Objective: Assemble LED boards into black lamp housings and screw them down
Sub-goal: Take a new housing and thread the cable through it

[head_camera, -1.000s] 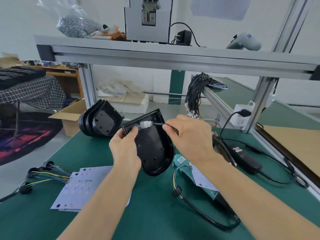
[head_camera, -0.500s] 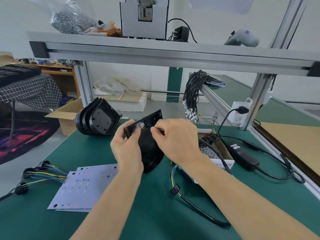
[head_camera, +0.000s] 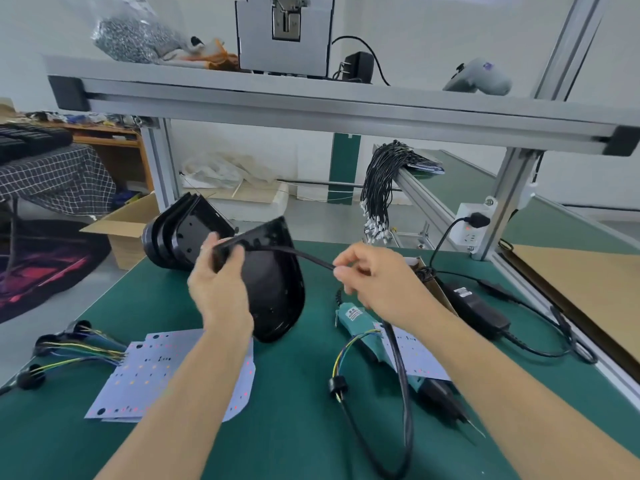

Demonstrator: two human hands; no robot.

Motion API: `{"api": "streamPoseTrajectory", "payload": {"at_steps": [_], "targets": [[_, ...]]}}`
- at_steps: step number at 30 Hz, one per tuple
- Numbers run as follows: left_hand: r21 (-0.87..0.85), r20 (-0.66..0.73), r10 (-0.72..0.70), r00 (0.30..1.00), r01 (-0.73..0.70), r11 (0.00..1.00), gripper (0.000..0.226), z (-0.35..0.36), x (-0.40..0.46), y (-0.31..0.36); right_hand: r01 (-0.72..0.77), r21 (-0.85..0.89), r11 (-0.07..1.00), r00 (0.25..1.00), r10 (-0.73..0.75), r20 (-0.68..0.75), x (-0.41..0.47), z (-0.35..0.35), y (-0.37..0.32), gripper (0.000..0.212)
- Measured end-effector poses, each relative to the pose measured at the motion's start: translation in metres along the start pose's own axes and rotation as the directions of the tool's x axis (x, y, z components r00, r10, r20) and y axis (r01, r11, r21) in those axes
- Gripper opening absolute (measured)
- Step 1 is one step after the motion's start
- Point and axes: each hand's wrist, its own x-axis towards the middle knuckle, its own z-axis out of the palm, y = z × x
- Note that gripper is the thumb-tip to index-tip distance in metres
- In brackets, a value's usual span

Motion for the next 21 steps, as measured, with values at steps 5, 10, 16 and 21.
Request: {"api": "streamPoseTrajectory", "payload": {"at_steps": [5, 10, 16, 21], "targets": [[0.159, 0.294, 0.047, 0.955, -0.097, 0.982, 0.020, 0.027, -0.041, -0.015, -0.076, 0.068, 0.995, 0.993, 0.082, -0.089, 0.021, 0.030, -0.021, 0.025], [0.206, -0.101, 0.116, 0.988, -0.093, 0.974, 0.008, 0.020, 0.000, 0.002, -0.468, 0.476, 0.744, 0.833, 0.191, 0.519, -0.018, 0.020, -0.027, 0.039], [0.322, -0.160, 0.171, 0.972, -0.112, 0.940, 0.019, 0.015, 0.008, 0.004, -0.359, 0.393, 0.846, 0.778, 0.039, 0.628, -0.063, 0.037, -0.035, 0.050], [0.187, -0.099, 0.065, 0.993, -0.046, 0.981, 0.009, 0.018, 0.002, 0.014, -0.164, 0.486, 0.858, 0.891, -0.082, 0.447, -0.076, 0.040, -0.035, 0.009]]}}
